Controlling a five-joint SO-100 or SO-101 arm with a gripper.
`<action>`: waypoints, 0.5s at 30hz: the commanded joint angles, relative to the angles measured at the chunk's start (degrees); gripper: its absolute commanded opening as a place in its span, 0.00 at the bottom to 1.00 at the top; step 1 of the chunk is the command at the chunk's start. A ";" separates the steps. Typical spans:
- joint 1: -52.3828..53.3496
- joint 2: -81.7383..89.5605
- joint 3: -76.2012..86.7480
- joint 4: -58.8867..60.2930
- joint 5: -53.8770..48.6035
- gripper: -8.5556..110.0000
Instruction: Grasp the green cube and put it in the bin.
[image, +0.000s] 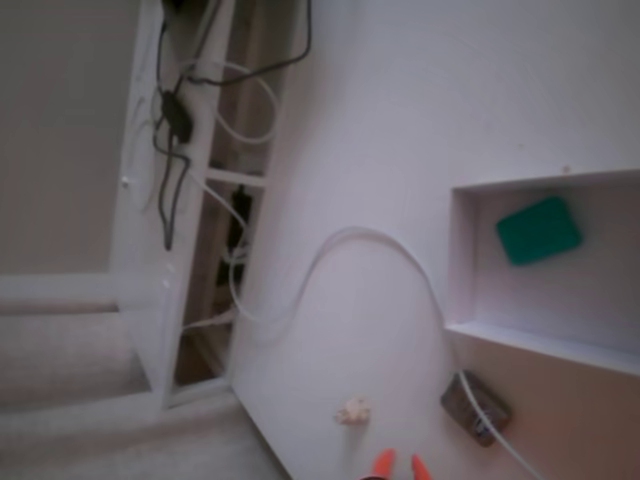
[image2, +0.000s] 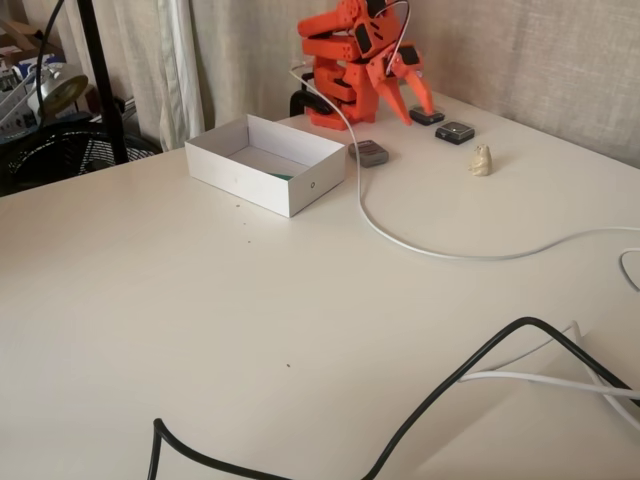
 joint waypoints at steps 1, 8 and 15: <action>-0.09 0.44 0.00 -0.70 -0.35 0.00; 0.44 0.44 0.00 -0.70 0.09 0.00; 0.44 0.44 0.00 -0.70 0.09 0.00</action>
